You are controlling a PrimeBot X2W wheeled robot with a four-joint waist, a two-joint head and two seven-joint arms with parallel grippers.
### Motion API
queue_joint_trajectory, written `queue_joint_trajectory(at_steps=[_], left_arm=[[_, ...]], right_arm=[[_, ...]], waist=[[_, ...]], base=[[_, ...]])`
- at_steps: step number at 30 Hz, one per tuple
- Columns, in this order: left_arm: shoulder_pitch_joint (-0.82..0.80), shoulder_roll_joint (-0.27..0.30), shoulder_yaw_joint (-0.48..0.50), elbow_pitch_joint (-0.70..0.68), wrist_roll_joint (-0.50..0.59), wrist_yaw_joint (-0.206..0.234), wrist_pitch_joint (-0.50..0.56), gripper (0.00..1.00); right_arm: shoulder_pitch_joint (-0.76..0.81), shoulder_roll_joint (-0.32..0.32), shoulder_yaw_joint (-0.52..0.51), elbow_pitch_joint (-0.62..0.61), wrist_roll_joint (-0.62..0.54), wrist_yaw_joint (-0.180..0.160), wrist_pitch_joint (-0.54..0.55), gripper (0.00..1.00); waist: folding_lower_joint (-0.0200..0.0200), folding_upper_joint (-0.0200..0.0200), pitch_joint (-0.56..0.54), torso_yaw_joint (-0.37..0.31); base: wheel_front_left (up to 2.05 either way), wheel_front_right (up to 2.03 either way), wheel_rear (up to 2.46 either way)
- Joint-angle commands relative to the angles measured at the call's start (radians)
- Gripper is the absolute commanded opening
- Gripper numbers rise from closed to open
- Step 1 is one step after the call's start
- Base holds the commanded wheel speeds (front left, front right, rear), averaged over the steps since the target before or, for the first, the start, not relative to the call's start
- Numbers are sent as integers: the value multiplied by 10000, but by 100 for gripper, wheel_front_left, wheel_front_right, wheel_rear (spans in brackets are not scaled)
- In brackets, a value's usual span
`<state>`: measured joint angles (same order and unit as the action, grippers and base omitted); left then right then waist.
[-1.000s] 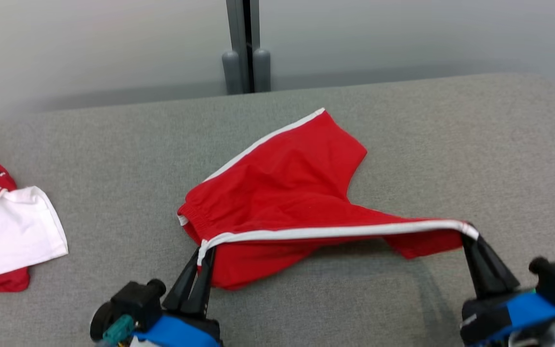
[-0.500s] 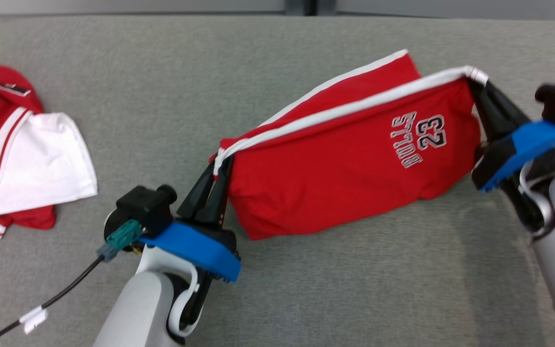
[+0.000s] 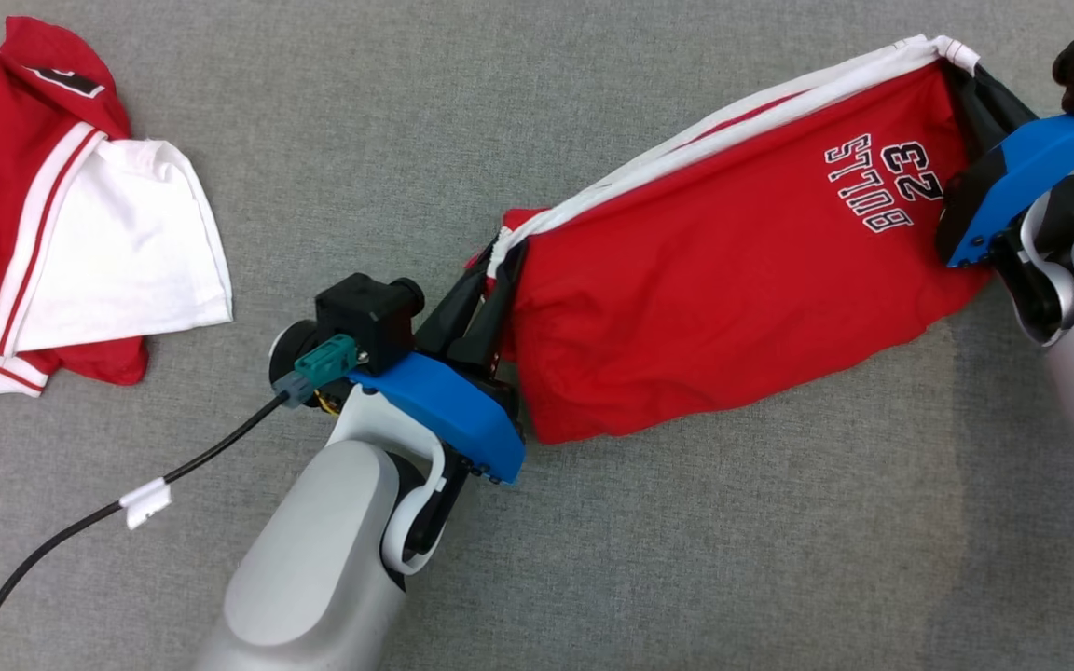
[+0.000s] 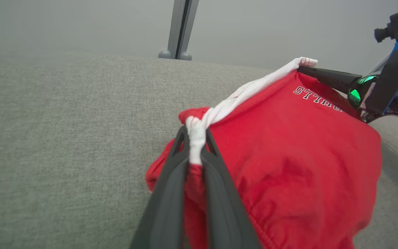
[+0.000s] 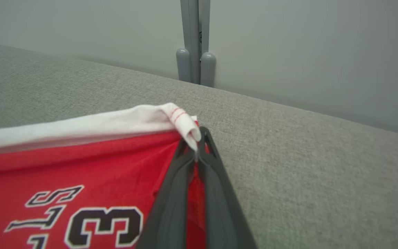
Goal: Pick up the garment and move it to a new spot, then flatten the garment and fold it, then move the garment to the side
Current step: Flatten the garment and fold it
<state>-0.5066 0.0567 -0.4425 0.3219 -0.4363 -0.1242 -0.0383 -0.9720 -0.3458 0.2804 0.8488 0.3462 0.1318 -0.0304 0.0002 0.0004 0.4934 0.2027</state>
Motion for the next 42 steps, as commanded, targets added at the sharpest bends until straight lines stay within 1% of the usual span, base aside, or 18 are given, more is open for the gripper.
queue_joint_trajectory(at_steps=[1,2,3,4,9,10,14,18,21,25,31,42], left_arm=[[-202,0,-99,171,-57,-74,-113,20],[-242,-4,-148,255,-82,-76,-144,47],[-242,-4,-148,255,-82,-76,-144,47],[-227,-12,-210,442,-126,-73,-260,100],[93,-6,-152,638,-13,243,-869,100],[93,-6,-152,638,-13,243,-869,100],[339,207,185,404,191,663,-1727,100],[637,472,691,-34,388,1087,-2144,100],[933,754,1130,-336,548,1367,-2237,100],[1289,1114,1602,-620,675,1549,-2273,100],[1920,1525,2101,-899,912,1729,-2275,100],[2920,1680,2206,-890,936,2026,-2278,100]], right_arm=[[-255,86,51,243,-72,-20,-307,37],[-283,163,121,376,-110,-20,-492,94],[-283,163,121,376,-110,-20,-492,94],[-253,258,228,623,-131,-19,-953,100],[153,508,177,896,-207,-14,-2021,100],[153,508,177,896,-207,-14,-2021,100],[641,690,-132,405,-256,-13,-2314,100],[1460,860,-637,-789,-536,-13,-2349,100],[2327,1157,-1087,-1888,-802,-13,-2353,100],[3484,1417,-1544,-3058,-1067,-13,-2355,100],[4969,1767,-1945,-4287,-1282,-13,-2308,100],[7224,2387,-2672,-6466,-1731,-13,-1442,100]], waist=[[-2,-4,-13,-34],[-2,-4,-36,-62],[-2,-4,-36,-62],[-2,-4,-140,-134],[-2,-4,-560,-377],[-2,-4,-560,-377],[-2,-4,-950,-691],[-2,-4,-1342,-1078],[-2,-4,-1657,-1387],[-2,-4,-2021,-1716],[-2,-4,-2445,-2071],[-2,-4,-2832,-2432]], base=[[0,0,0],[0,0,0],[0,0,0],[0,0,0],[0,0,0],[0,0,0],[0,0,0],[0,0,0],[0,0,0],[0,0,0],[0,0,0],[0,0,0]])
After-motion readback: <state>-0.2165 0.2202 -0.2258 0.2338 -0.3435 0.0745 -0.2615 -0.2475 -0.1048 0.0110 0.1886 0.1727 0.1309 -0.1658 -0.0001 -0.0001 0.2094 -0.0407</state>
